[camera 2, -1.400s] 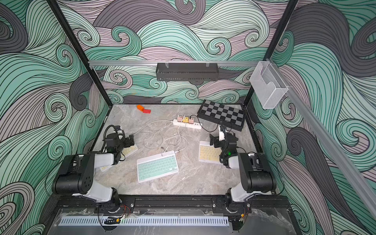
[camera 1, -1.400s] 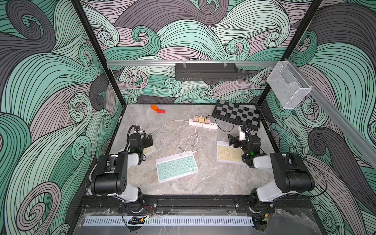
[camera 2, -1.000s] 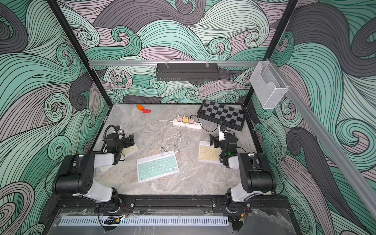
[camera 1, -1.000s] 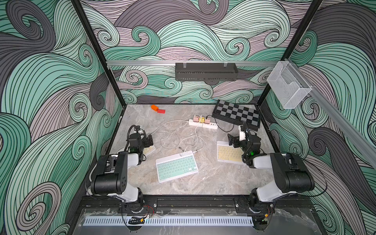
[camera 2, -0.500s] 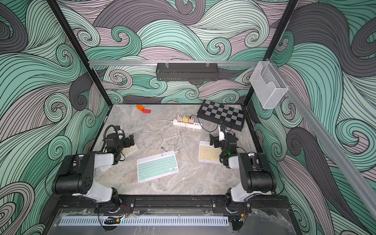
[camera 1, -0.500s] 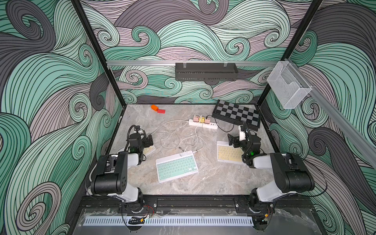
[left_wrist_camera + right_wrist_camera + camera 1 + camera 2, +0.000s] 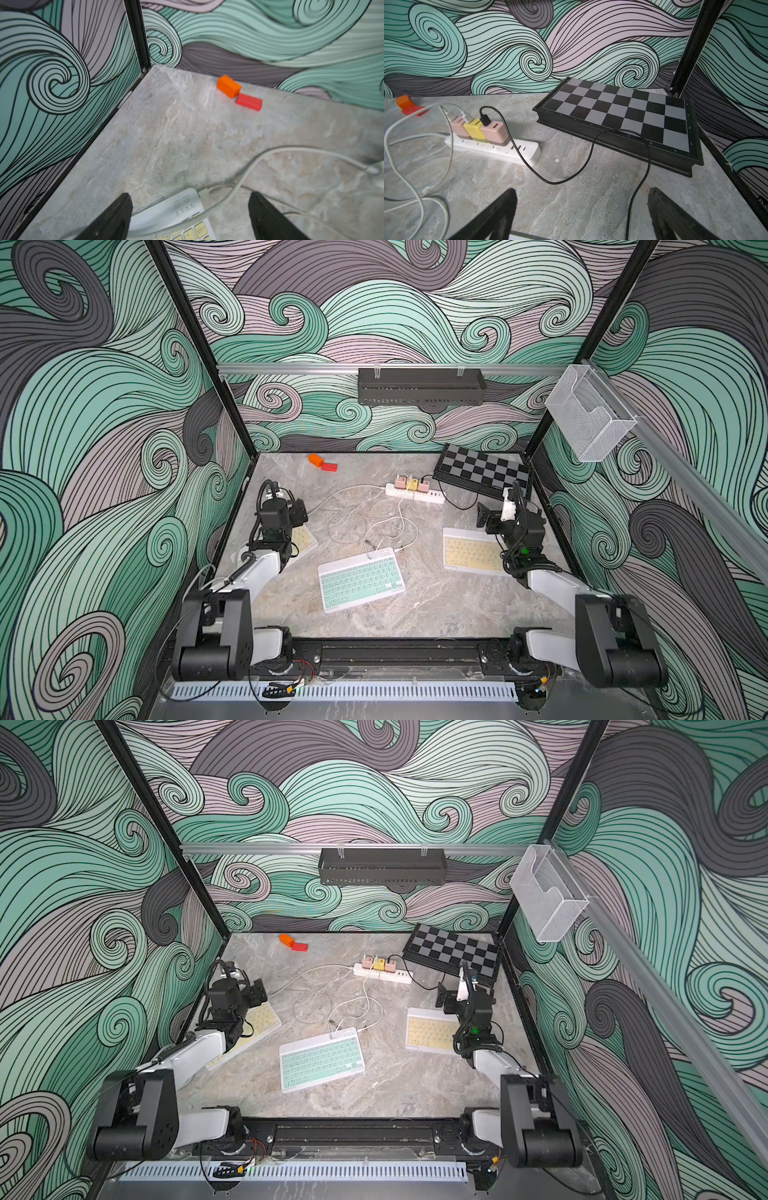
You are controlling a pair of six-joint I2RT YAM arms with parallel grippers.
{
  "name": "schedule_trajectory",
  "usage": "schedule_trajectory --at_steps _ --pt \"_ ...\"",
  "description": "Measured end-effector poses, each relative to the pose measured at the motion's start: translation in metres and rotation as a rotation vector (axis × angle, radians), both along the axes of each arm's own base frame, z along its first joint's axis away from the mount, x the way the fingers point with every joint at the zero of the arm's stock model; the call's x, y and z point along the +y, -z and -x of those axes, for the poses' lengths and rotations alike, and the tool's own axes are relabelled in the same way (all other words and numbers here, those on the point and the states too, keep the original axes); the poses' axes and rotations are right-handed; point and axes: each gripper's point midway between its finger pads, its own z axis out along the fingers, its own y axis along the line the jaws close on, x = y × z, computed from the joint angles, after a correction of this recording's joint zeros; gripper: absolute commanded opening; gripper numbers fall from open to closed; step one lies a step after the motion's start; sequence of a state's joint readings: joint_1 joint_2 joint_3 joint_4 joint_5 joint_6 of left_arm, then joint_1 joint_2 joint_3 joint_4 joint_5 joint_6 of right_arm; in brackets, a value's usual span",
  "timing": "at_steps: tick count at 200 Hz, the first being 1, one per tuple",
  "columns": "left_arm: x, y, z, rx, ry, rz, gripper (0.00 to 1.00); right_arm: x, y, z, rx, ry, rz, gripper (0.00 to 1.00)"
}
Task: Unplug the wireless keyboard
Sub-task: Pick up the socket from the center of the board.
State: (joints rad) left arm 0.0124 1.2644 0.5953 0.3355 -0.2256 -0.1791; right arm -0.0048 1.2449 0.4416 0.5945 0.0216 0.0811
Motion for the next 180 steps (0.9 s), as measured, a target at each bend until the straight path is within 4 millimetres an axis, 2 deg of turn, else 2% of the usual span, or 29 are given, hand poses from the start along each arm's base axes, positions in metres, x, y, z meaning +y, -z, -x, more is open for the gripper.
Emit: schedule_trajectory --at_steps 16,36,74,93,107,130,156,180 --pt "-0.009 -0.018 -0.004 -0.020 0.015 0.058 0.84 0.010 -0.016 -0.005 0.020 -0.033 -0.065 0.89" --pt "-0.031 -0.019 -0.013 0.044 0.082 0.122 0.79 0.033 -0.023 -0.006 0.075 -0.116 -0.147 0.84" --pt "-0.091 0.007 -0.029 0.222 0.266 0.208 0.79 0.087 -0.006 0.011 0.244 -0.285 -0.222 0.82" --pt "-0.119 0.020 -0.037 0.298 0.364 0.223 0.79 0.105 -0.011 0.006 0.301 -0.341 -0.221 0.82" --pt "-0.135 0.024 -0.050 0.346 0.418 0.228 0.79 0.114 -0.023 -0.007 0.301 -0.377 -0.218 0.82" --pt "-0.162 0.019 -0.078 0.365 0.512 0.238 0.78 0.124 -0.037 -0.021 0.284 -0.434 -0.217 0.82" --pt "-0.189 0.015 -0.101 0.367 0.595 0.249 0.78 0.128 -0.029 -0.021 0.308 -0.464 -0.203 0.83" --pt "-0.225 0.014 -0.119 0.360 0.705 0.273 0.77 0.128 -0.018 -0.017 0.336 -0.467 -0.194 0.83"
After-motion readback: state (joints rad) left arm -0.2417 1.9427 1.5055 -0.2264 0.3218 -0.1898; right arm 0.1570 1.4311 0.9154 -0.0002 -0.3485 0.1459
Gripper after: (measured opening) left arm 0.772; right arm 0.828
